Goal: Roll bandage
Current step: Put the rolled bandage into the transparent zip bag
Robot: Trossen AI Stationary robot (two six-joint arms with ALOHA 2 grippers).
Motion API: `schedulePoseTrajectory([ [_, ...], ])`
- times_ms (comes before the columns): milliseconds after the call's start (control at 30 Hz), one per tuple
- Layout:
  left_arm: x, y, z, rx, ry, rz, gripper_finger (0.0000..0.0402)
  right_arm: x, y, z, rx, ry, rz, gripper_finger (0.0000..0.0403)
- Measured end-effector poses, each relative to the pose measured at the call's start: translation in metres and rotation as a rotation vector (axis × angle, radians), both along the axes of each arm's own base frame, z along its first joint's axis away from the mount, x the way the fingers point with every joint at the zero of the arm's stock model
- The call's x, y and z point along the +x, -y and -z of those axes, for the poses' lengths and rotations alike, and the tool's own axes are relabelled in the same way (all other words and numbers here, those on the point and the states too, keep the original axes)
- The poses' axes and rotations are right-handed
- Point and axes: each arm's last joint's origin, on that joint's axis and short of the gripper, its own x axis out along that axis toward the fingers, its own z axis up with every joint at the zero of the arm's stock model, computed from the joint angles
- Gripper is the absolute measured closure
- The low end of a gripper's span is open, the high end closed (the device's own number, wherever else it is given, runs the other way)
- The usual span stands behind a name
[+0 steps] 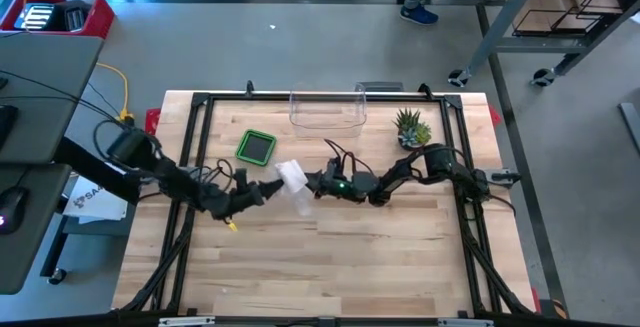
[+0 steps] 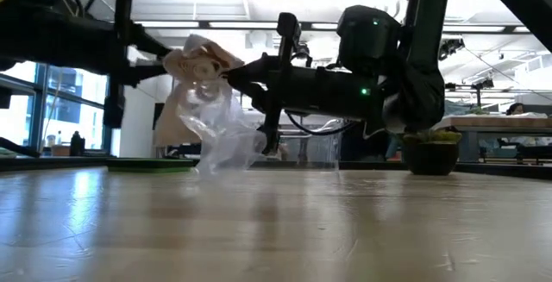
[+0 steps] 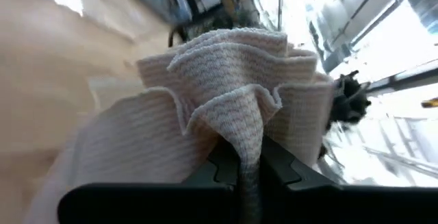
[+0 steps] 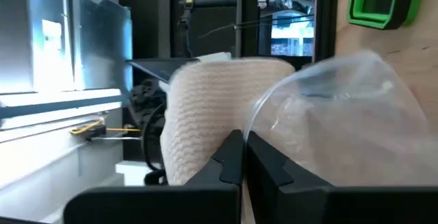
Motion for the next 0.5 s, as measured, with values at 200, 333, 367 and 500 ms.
schedulePoseTrajectory([
  [200, 0.015, 0.000, 0.019, -0.043, -0.042, 0.016, 0.0391, 0.000, 0.000, 0.004, -0.059, -0.050, 0.021, 0.0403],
  [333, 0.018, -0.003, 0.040, -0.087, -0.113, 0.025, 0.0391, 0.000, -0.002, 0.003, -0.099, -0.051, 0.009, 0.0403],
  [367, 0.021, -0.003, 0.044, -0.099, -0.125, 0.037, 0.0391, 0.000, -0.003, 0.003, -0.105, -0.052, -0.003, 0.0403],
  [500, 0.034, -0.004, 0.050, -0.119, -0.104, 0.060, 0.0391, 0.000, -0.012, 0.010, -0.091, -0.086, -0.051, 0.0403],
])
